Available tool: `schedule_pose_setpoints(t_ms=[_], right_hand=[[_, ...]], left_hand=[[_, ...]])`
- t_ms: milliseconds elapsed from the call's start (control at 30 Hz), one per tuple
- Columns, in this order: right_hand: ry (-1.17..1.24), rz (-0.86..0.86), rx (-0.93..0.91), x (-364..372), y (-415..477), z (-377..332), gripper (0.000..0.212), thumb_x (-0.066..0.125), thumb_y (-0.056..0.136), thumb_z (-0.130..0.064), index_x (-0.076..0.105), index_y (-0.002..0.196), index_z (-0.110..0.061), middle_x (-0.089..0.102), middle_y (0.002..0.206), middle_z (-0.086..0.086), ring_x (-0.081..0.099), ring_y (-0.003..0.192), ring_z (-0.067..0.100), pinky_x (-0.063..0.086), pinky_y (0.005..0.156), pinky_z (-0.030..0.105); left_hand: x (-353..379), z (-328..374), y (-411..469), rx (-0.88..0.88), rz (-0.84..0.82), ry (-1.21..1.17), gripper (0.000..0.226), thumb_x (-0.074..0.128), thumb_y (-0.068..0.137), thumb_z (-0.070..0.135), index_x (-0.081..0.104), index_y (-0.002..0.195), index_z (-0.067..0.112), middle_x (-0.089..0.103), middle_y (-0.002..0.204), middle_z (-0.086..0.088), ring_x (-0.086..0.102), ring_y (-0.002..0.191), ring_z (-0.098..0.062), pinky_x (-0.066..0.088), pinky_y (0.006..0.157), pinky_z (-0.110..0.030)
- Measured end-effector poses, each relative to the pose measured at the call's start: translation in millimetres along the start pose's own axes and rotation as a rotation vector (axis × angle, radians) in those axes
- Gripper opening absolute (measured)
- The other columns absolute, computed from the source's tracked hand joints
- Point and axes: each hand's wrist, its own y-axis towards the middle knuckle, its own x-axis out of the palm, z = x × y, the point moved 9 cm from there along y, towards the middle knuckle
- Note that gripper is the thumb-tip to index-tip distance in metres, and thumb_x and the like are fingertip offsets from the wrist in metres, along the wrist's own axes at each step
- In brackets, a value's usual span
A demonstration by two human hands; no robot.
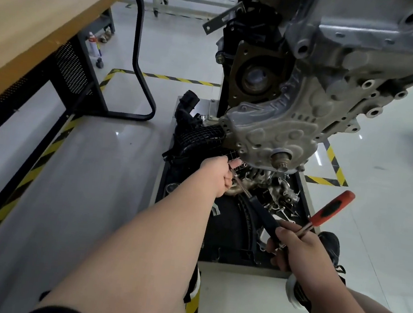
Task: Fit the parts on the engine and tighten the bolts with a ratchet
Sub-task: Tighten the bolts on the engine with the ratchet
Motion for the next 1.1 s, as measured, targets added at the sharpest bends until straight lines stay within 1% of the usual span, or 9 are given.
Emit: schedule_pose_setpoints(t_ms=[133, 300, 467, 533, 667, 800, 967, 1033, 1100], right_hand=[[0.000, 0.019, -0.002, -5.7, -2.3, 2.2, 0.033, 0.047, 0.099, -0.014, 0.074, 0.089, -0.031, 0.066, 0.064, 0.010, 0.046, 0.044, 0.020, 0.038, 0.052, 0.033], [0.000, -0.005, -0.015, -7.1, -8.1, -0.1, 0.031, 0.047, 0.099, -0.012, 0.074, 0.091, -0.026, 0.065, 0.066, 0.014, 0.041, 0.041, 0.017, 0.037, 0.051, 0.033], [0.045, -0.004, -0.022, -1.3, -11.0, -3.0, 0.037, 0.045, 0.099, -0.009, 0.075, 0.087, -0.028, 0.063, 0.064, 0.015, 0.040, 0.041, 0.018, 0.036, 0.041, 0.024], [0.068, 0.002, 0.004, 1.3, -8.8, 1.5, 0.028, 0.046, 0.100, -0.010, 0.072, 0.093, -0.018, 0.064, 0.064, 0.015, 0.041, 0.041, 0.018, 0.036, 0.043, 0.026], [0.119, 0.030, 0.034, 3.3, -1.6, 9.2, 0.029, 0.046, 0.100, -0.009, 0.072, 0.091, -0.019, 0.063, 0.064, 0.017, 0.041, 0.039, 0.019, 0.038, 0.054, 0.034], [0.111, 0.019, 0.013, 4.4, 3.0, 7.5, 0.024, 0.045, 0.100, -0.008, 0.067, 0.100, -0.016, 0.065, 0.067, 0.019, 0.038, 0.036, 0.021, 0.047, 0.051, 0.035], [0.108, 0.014, 0.001, 4.1, 2.1, 4.1, 0.022, 0.044, 0.101, -0.007, 0.065, 0.100, -0.015, 0.065, 0.065, 0.018, 0.039, 0.036, 0.020, 0.045, 0.046, 0.032], [0.111, 0.015, 0.003, 4.0, 1.1, 3.5, 0.022, 0.044, 0.101, -0.007, 0.065, 0.100, -0.015, 0.065, 0.065, 0.018, 0.039, 0.036, 0.020, 0.045, 0.044, 0.030], [0.113, 0.016, 0.004, 3.7, 0.4, 3.8, 0.021, 0.044, 0.101, -0.007, 0.064, 0.103, -0.015, 0.065, 0.065, 0.017, 0.039, 0.037, 0.021, 0.045, 0.049, 0.034]], left_hand=[[1.4, -0.4, -2.8, 0.026, -0.020, 0.043, 0.034, 0.042, 0.104, 0.030, 0.056, 0.077, 0.017, 0.056, 0.081, 0.006, 0.021, 0.031, -0.005, 0.018, 0.036, -0.016], [-1.3, -3.1, -10.7, 0.031, -0.050, 0.024, 0.025, 0.050, 0.101, 0.032, 0.058, 0.080, 0.021, 0.065, 0.082, 0.009, 0.025, 0.029, -0.003, 0.020, 0.033, -0.015], [-1.0, -4.4, -16.4, 0.032, -0.067, 0.009, 0.021, 0.049, 0.101, 0.032, 0.056, 0.086, 0.019, 0.068, 0.082, 0.007, 0.025, 0.027, -0.002, 0.020, 0.031, -0.013], [0.3, -5.8, -17.5, 0.028, -0.069, 0.024, 0.023, 0.048, 0.102, 0.032, 0.056, 0.086, 0.018, 0.068, 0.080, 0.008, 0.024, 0.028, -0.002, 0.020, 0.032, -0.013], [2.8, -2.2, -18.5, 0.019, -0.072, -0.031, 0.027, 0.045, 0.103, 0.034, 0.054, 0.082, 0.019, 0.069, 0.079, 0.008, 0.024, 0.028, -0.002, 0.019, 0.032, -0.013], [1.6, 4.6, -18.8, 0.011, -0.079, -0.111, 0.029, 0.042, 0.103, 0.034, 0.053, 0.081, 0.019, 0.070, 0.069, 0.009, 0.025, 0.027, -0.002, 0.019, 0.033, -0.012], [-1.0, 5.9, -20.0, 0.016, -0.047, -0.132, 0.027, 0.044, 0.103, 0.034, 0.053, 0.081, 0.020, 0.070, 0.078, 0.007, 0.025, 0.026, -0.003, 0.019, 0.033, -0.011], [-0.3, 5.5, -21.1, 0.006, -0.055, -0.161, 0.028, 0.044, 0.103, 0.035, 0.052, 0.080, 0.020, 0.070, 0.076, 0.007, 0.025, 0.026, -0.003, 0.018, 0.034, -0.011], [1.3, 4.8, -22.9, -0.010, -0.073, -0.215, 0.031, 0.042, 0.103, 0.035, 0.051, 0.078, 0.020, 0.069, 0.070, 0.008, 0.024, 0.026, -0.003, 0.018, 0.032, -0.011]])
